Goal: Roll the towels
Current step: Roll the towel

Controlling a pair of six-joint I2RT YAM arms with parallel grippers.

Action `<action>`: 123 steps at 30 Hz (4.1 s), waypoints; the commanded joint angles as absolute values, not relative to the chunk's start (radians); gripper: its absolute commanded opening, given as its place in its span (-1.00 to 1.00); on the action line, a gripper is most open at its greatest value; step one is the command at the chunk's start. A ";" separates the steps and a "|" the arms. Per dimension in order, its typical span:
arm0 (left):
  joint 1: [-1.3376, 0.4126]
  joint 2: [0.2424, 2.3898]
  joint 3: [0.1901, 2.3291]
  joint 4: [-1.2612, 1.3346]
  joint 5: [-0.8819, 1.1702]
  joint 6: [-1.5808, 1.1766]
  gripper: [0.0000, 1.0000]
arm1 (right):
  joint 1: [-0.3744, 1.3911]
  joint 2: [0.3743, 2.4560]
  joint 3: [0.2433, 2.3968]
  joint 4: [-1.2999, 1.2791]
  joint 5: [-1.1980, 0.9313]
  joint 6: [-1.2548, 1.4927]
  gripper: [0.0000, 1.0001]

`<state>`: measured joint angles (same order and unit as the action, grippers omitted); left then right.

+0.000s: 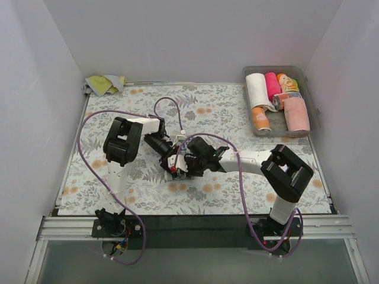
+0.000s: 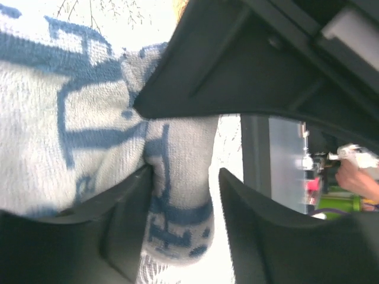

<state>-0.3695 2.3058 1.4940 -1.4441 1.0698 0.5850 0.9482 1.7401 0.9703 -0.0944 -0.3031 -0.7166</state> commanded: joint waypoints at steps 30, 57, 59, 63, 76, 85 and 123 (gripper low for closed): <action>-0.705 1.207 0.678 -0.358 0.404 0.476 0.72 | 0.667 2.266 1.448 -0.696 -1.008 -0.462 -0.97; -0.568 1.808 1.087 -0.997 0.802 0.551 -0.70 | 0.425 1.792 1.323 -0.557 -0.707 -0.373 0.27; -0.534 1.917 1.149 -1.074 0.851 0.571 -0.67 | 0.443 1.700 1.267 -0.499 -0.678 -0.380 0.18; -0.469 2.104 1.291 -1.202 0.888 0.617 -0.62 | 0.544 1.577 1.143 -0.430 -0.606 -0.455 0.08; -0.410 2.313 1.477 -1.279 0.890 0.621 -0.42 | 0.919 1.670 1.012 -0.149 -0.298 -0.655 0.27; -0.377 2.275 1.487 -1.218 0.899 0.572 -0.12 | 0.943 1.750 0.982 -0.172 -0.340 -0.726 -0.97; -0.644 1.282 0.741 -0.336 0.431 0.410 0.47 | 0.641 2.434 1.595 -0.836 -0.976 -0.453 -0.97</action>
<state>-0.6083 1.2579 0.7452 -0.4900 0.5274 0.4068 0.6308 2.3566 1.6032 -0.8436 -1.1595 -0.4114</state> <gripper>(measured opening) 0.745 0.081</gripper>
